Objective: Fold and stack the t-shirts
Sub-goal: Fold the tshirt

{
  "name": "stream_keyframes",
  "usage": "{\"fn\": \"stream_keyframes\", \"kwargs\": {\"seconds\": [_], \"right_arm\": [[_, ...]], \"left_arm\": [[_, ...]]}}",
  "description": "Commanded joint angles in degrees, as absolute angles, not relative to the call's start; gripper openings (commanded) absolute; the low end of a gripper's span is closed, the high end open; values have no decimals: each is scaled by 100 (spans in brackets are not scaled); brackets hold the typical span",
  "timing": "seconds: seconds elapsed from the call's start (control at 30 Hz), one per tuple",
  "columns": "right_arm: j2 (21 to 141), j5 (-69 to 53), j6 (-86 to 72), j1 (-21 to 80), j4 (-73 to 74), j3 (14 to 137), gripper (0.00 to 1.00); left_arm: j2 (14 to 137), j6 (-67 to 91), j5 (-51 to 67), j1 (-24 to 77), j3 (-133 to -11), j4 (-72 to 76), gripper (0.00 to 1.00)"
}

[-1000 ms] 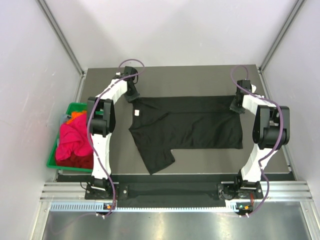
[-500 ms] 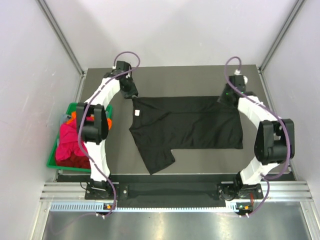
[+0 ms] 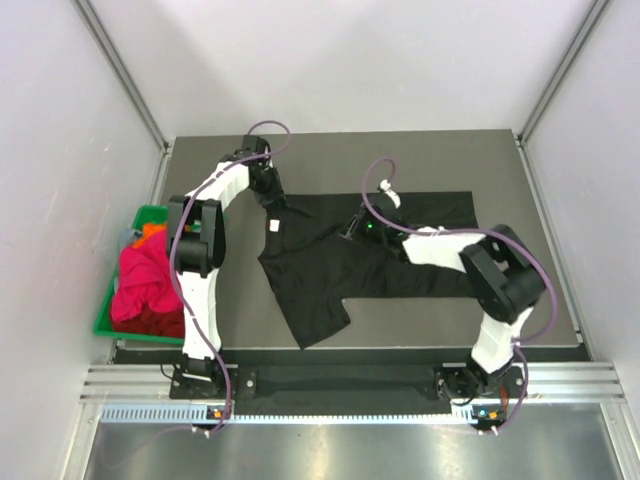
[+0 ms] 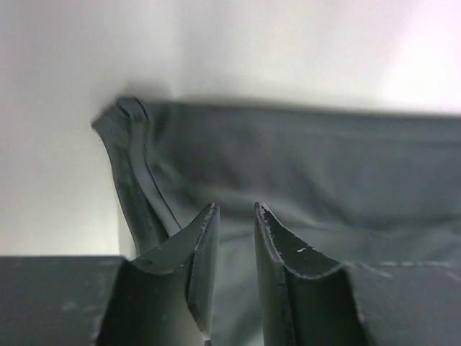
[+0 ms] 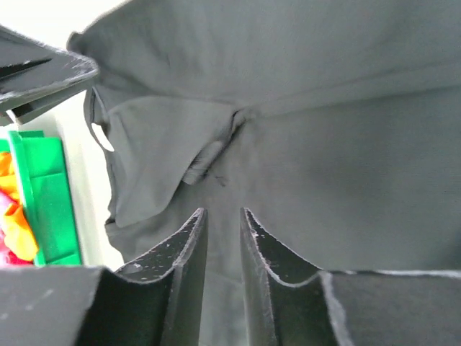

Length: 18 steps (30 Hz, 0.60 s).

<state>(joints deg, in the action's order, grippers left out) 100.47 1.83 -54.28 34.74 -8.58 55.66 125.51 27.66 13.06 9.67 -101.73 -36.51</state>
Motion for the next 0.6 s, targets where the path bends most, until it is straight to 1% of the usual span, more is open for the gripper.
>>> {"fn": "stream_keyframes", "kwargs": {"seconds": [0.0,0.13,0.3,0.57], "right_arm": [[10467,290,-6160,3674,-1546,5915,24],[10801,413,-6494,3823,-1784,5924,22],[11170,255,-6653,3911,-1969,6125,22],[11373,255,-6724,3981,-2013,6328,22]], "left_arm": [[12665,2672,1160,923,-10582,-3779,30],[12744,2795,950,923,-10468,-3735,28],[12814,2786,809,923,-10371,-3744,28],[12850,2751,712,914,-10362,-3735,28]]}}
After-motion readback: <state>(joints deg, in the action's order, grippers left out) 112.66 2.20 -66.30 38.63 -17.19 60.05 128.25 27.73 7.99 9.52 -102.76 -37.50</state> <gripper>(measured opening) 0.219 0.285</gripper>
